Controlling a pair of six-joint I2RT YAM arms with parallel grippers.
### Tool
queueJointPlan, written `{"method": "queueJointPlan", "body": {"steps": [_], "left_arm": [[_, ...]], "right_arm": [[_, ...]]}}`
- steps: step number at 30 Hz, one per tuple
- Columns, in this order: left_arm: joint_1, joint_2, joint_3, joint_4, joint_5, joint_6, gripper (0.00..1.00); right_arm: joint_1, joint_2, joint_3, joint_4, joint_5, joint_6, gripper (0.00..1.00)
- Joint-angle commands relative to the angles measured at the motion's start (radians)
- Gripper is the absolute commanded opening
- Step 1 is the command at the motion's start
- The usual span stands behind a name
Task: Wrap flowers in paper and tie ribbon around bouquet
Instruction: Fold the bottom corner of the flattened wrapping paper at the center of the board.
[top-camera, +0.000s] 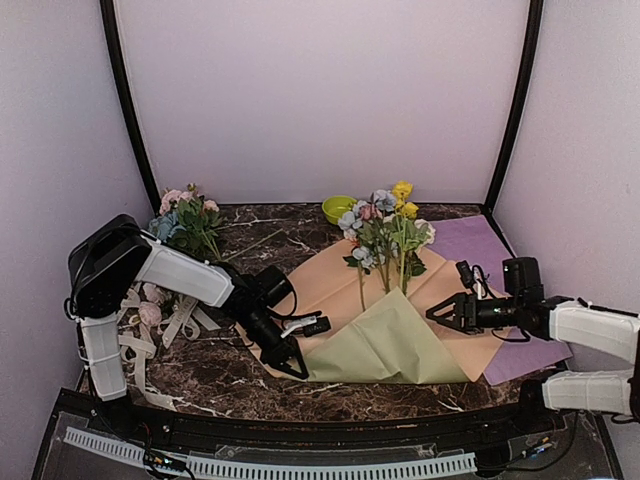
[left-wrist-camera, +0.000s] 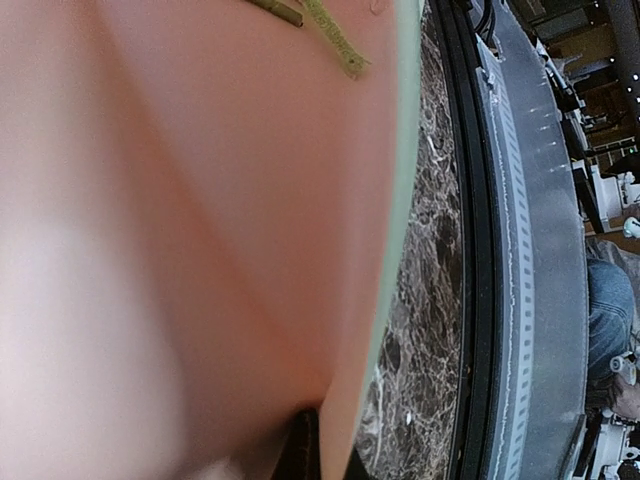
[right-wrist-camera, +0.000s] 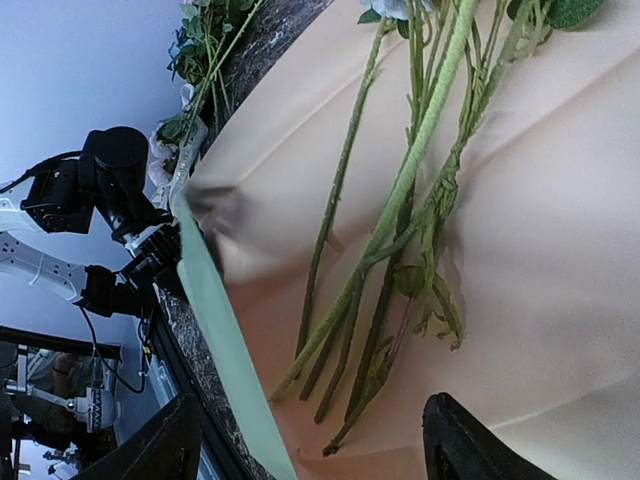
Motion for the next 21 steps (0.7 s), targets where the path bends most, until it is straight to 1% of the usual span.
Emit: {"method": "queueJointPlan", "body": {"steps": [1, 4, 7, 9, 11, 15, 18, 21], "left_arm": [[0.012, 0.012, 0.028, -0.029, 0.056, 0.015, 0.00], [0.013, 0.012, 0.027, -0.022, 0.058, 0.009, 0.00], [0.014, 0.016, 0.024, -0.008, 0.062, -0.007, 0.00], [0.014, 0.018, 0.018, 0.001, 0.065, -0.020, 0.00], [0.014, 0.018, 0.013, 0.005, 0.064, -0.025, 0.00], [0.014, 0.020, 0.006, 0.005, 0.055, -0.022, 0.00], [0.014, 0.020, 0.007, -0.001, 0.051, -0.016, 0.00], [0.013, 0.023, 0.008, -0.005, 0.047, -0.017, 0.00]], "right_arm": [[-0.005, -0.036, 0.066, -0.077, 0.006, -0.009, 0.76], [0.008, -0.025, 0.073, -0.176, 0.064, 0.025, 0.74], [0.046, -0.016, 0.101, -0.322, 0.200, 0.029, 0.74], [0.073, -0.018, 0.099, -0.332, 0.237, 0.072, 0.75], [0.085, -0.004, 0.111, -0.381, 0.283, 0.074, 0.76], [0.128, 0.001, 0.109, -0.405, 0.281, 0.098, 0.75], [0.154, -0.055, 0.108, -0.405, 0.245, 0.141, 0.76], [0.156, -0.110, 0.151, -0.447, 0.265, 0.146, 0.76]]}}
